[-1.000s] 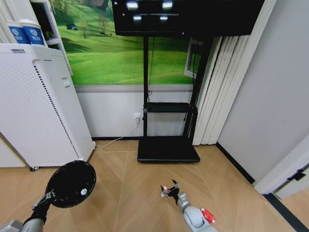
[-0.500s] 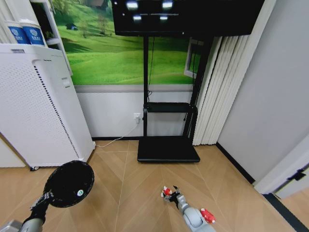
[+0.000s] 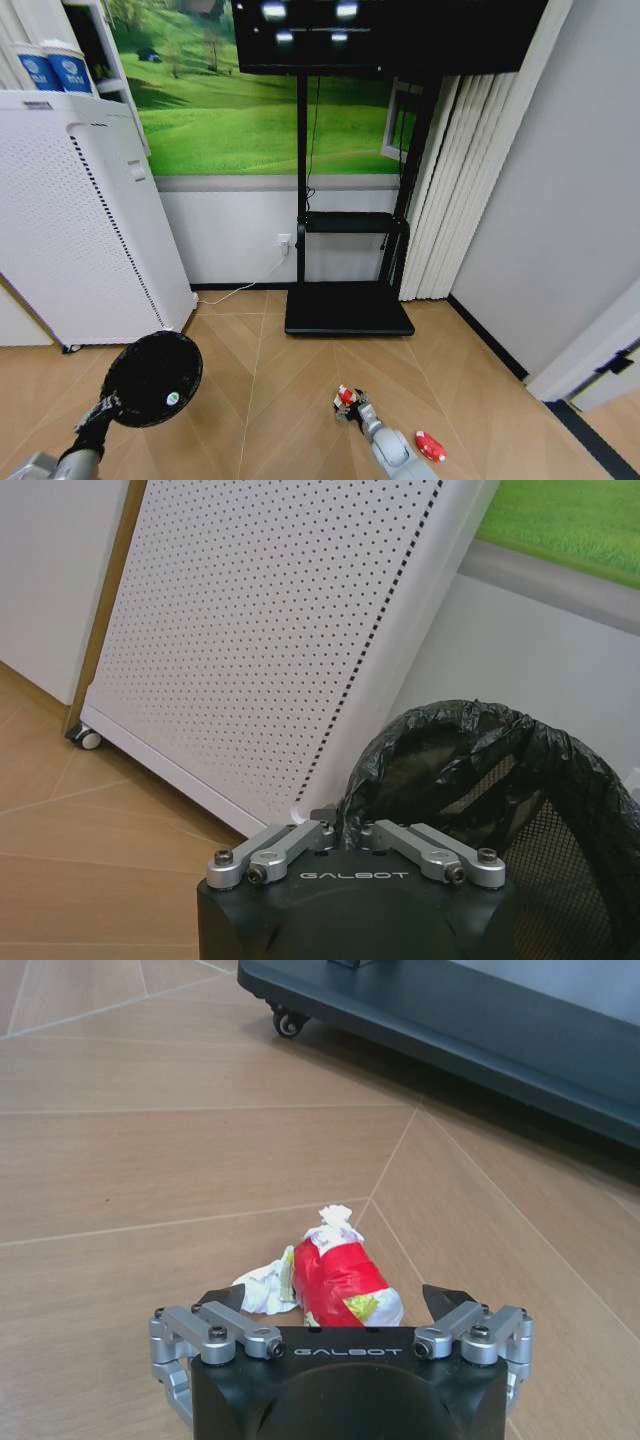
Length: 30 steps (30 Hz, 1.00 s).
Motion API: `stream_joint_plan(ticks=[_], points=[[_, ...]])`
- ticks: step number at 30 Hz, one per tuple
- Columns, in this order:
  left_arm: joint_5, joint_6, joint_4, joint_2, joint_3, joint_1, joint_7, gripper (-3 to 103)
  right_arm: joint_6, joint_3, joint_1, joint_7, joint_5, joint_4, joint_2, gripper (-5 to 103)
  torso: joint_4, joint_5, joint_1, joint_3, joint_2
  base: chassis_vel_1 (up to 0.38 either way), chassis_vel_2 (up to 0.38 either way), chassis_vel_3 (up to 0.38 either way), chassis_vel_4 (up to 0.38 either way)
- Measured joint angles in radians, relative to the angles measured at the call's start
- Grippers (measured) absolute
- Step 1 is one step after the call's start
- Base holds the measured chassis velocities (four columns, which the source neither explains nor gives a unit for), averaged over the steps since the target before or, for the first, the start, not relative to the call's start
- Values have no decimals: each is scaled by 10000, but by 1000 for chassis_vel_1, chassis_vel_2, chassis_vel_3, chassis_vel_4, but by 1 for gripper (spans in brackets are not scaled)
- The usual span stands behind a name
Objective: Pick up the trash bin and place the garbage on the floor into it.
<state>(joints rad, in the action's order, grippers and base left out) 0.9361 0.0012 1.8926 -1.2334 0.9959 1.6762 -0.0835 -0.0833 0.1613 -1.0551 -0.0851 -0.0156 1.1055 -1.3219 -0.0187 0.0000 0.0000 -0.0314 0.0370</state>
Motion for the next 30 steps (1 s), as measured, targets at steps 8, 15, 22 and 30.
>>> stream_joint_plan(ticks=[8, 15, 22, 30], points=[[2, 31, 27, 20, -184, -171, -148, 4, 53, -7, 501, 69, -158, -1165, -220, 82, 0, 0, 0, 0, 0, 0, 0, 0, 0], [-27, 44, -95, 39, -297, -278, -148, 4, 129, 57, 398, 65, -62, -960, -152, 54, 0, 0, 0, 0, 0, 0, 0, 0, 0], [-26, 62, -70, 63, -518, -340, -243, 4, 117, 227, 138, 30, 167, -589, 6, 36, 1, 0, 0, 0, 0, 0, 0, 0, 0], [-453, 59, -199, 400, -1347, -636, -236, 4, 915, 770, -953, -685, 957, 1403, 477, 29, 2, 3, 0, 0, 0, 0, 0, 0, 0]])
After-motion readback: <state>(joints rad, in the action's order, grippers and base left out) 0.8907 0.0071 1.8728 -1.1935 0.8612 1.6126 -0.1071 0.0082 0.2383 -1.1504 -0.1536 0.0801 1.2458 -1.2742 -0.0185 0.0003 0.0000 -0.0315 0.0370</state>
